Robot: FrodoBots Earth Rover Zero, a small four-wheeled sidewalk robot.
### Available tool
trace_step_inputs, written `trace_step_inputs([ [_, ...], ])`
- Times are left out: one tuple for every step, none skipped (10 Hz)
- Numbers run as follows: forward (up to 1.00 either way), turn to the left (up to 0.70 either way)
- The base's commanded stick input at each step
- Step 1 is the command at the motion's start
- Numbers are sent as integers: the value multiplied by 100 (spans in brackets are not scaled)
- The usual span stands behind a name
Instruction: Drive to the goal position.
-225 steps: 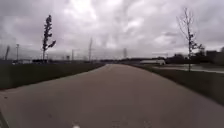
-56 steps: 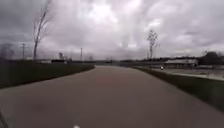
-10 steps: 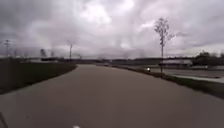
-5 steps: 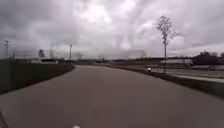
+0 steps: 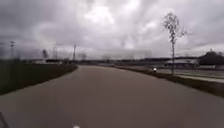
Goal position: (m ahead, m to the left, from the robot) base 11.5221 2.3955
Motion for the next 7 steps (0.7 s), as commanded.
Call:
trace_step_inputs([
  [100,0],
  [100,0],
  [100,0],
  [100,0],
  [100,0],
  [100,0],
  [100,0],
])
